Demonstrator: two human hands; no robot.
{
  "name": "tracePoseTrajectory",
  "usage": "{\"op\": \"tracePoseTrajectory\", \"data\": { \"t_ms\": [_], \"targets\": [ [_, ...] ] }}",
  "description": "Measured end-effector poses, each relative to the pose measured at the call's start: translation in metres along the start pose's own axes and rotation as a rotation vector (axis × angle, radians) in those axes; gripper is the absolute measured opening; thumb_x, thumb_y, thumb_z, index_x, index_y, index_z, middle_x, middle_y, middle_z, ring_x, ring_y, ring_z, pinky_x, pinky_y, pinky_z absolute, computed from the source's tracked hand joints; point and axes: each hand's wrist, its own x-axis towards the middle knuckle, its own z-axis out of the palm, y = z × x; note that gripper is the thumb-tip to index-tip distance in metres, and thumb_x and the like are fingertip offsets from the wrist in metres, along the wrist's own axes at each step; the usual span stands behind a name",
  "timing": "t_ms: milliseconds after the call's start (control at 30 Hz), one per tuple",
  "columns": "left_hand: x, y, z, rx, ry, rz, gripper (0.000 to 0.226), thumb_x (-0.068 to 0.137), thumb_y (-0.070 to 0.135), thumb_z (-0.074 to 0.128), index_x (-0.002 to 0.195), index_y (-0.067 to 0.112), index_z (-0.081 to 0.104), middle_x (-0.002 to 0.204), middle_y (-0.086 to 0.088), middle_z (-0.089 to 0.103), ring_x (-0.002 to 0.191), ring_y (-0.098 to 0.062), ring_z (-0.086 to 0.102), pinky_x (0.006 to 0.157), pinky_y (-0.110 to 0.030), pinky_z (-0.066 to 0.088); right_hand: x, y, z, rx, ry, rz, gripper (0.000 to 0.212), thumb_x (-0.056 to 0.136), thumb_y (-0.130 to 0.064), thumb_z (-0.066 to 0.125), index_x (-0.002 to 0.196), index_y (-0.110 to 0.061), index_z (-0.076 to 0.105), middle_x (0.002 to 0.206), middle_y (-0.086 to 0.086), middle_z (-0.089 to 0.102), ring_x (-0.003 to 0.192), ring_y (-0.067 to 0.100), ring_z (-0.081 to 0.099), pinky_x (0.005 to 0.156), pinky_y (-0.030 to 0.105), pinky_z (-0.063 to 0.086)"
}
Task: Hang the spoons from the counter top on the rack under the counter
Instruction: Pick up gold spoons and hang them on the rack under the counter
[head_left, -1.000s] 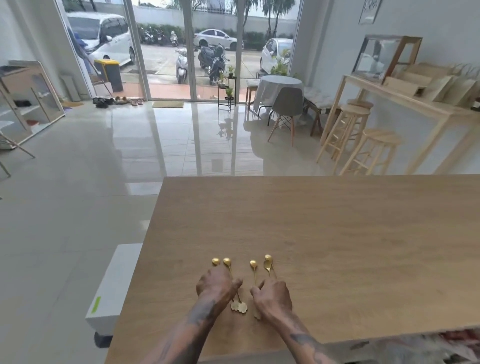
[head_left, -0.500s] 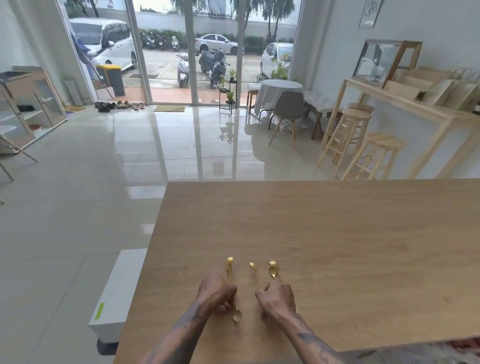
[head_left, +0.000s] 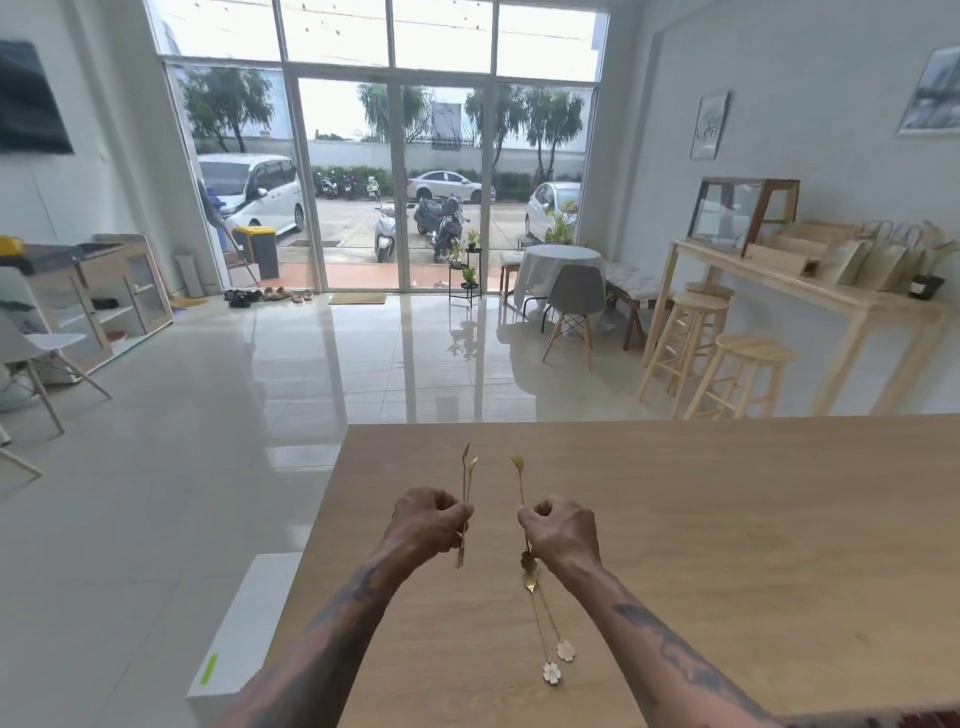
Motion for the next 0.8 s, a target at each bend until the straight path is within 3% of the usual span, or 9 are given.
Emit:
{"op": "tracePoseTrajectory", "data": {
  "t_ms": [100, 233, 367, 467, 633, 800],
  "targets": [
    [-0.023, 0.024, -0.005, -0.034, 0.030, 0.084, 0.019, 0.093, 0.023, 0.067, 0.085, 0.007, 0.073, 0.076, -0.006, 0.074, 0.061, -0.011, 0.067, 0.055, -0.018, 0.053, -0.014, -0.007, -0.026, 0.057, 0.007, -0.073, 0.022, 0.091, -0.020, 0.064, 0.072, -0.010, 0.064, 0.057, -0.002, 0.059, 0.044, 0.009, 0.057, 0.029, 0.010, 0.034],
    [-0.061, 0.045, -0.001, -0.096, 0.057, 0.117, 0.022, 0.095, 0.023, 0.065, 0.083, 0.006, 0.072, 0.074, -0.005, 0.070, 0.060, -0.010, 0.064, 0.058, -0.022, 0.057, -0.038, -0.007, -0.061, 0.110, 0.008, -0.117, 0.029, 0.090, -0.018, 0.063, 0.061, -0.014, 0.063, 0.045, -0.003, 0.058, 0.027, 0.002, 0.052, 0.029, 0.011, 0.034],
    [-0.104, 0.061, 0.015, -0.183, 0.083, 0.097, 0.027, 0.099, 0.020, 0.059, 0.078, 0.004, 0.066, 0.072, -0.010, 0.061, 0.054, -0.014, 0.058, 0.054, -0.026, 0.054, -0.068, -0.001, -0.090, 0.120, 0.004, -0.136, 0.026, 0.087, -0.019, 0.062, 0.062, -0.013, 0.066, 0.041, -0.004, 0.057, 0.023, -0.001, 0.049, 0.030, 0.012, 0.035],
    [-0.137, 0.067, 0.029, -0.231, 0.130, 0.067, 0.028, 0.100, 0.018, 0.055, 0.076, 0.005, 0.062, 0.068, -0.009, 0.056, 0.052, -0.015, 0.056, 0.050, -0.025, 0.050, -0.090, 0.006, -0.106, 0.113, -0.001, -0.154, 0.025, 0.086, -0.021, 0.062, 0.062, -0.013, 0.067, 0.044, -0.004, 0.057, 0.030, 0.002, 0.050, 0.037, 0.018, 0.039],
    [-0.191, 0.064, 0.040, -0.335, 0.128, -0.014, 0.029, 0.102, 0.010, 0.046, 0.074, 0.009, 0.052, 0.073, -0.013, 0.048, 0.057, -0.019, 0.048, 0.058, -0.029, 0.042, -0.122, 0.019, -0.110, 0.122, -0.027, -0.156, 0.029, 0.085, -0.022, 0.063, 0.056, -0.017, 0.061, 0.050, 0.003, 0.060, 0.043, 0.014, 0.055, 0.048, 0.027, 0.046],
    [-0.224, 0.034, 0.033, -0.363, 0.162, -0.113, 0.030, 0.102, 0.011, 0.048, 0.073, 0.008, 0.052, 0.073, -0.013, 0.049, 0.060, -0.020, 0.049, 0.064, -0.031, 0.043, -0.149, 0.027, -0.088, 0.164, -0.120, -0.097, 0.027, 0.085, -0.021, 0.063, 0.058, -0.015, 0.062, 0.044, 0.000, 0.057, 0.020, 0.003, 0.047, 0.030, 0.015, 0.035]
  ]
}}
